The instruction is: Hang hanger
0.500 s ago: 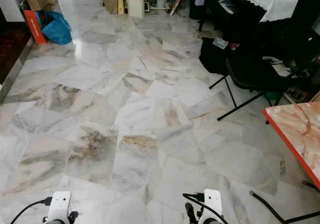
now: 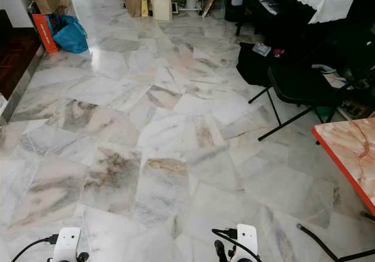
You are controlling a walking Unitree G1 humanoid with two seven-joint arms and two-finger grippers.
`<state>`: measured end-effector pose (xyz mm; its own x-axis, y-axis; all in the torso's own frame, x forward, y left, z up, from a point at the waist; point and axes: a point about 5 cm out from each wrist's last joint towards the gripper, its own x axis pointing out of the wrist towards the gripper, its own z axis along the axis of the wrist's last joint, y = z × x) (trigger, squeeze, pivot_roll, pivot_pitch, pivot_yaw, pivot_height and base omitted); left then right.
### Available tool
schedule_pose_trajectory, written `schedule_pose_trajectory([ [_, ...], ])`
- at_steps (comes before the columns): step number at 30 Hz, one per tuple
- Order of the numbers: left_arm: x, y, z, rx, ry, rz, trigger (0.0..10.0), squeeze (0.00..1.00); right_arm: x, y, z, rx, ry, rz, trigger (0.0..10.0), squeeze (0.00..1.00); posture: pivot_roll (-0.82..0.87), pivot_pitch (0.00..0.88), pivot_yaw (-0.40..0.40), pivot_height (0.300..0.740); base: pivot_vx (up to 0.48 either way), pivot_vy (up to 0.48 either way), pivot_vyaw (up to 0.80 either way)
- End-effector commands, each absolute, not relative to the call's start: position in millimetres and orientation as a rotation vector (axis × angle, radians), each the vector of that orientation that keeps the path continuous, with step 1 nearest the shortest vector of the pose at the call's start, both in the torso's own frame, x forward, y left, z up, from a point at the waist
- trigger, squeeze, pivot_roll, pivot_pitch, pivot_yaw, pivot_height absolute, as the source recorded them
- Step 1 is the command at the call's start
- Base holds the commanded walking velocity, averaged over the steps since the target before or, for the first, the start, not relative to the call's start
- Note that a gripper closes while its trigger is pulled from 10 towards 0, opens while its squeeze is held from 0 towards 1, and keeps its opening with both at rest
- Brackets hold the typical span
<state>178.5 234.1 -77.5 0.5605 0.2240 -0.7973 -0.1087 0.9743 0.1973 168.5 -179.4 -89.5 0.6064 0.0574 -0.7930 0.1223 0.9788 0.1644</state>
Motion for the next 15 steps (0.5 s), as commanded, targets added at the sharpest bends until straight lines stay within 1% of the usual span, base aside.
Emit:
schedule_pose_trajectory([
  [1,171.0,229.2,-82.3,0.135,0.987,0.173,10.0,0.00,167.3,-182.8,-89.3,0.201,0.912,-0.044,10.0,0.00,-0.04,0.000,-0.018,0.740,-0.277,0.000,0.00],
  [15,169.4,221.7,-84.8,0.119,0.997,0.160,10.0,0.00,170.1,-184.6,-87.8,0.198,0.901,-0.043,10.0,0.00,-0.05,0.000,-0.025,0.740,-0.305,0.000,0.00],
])
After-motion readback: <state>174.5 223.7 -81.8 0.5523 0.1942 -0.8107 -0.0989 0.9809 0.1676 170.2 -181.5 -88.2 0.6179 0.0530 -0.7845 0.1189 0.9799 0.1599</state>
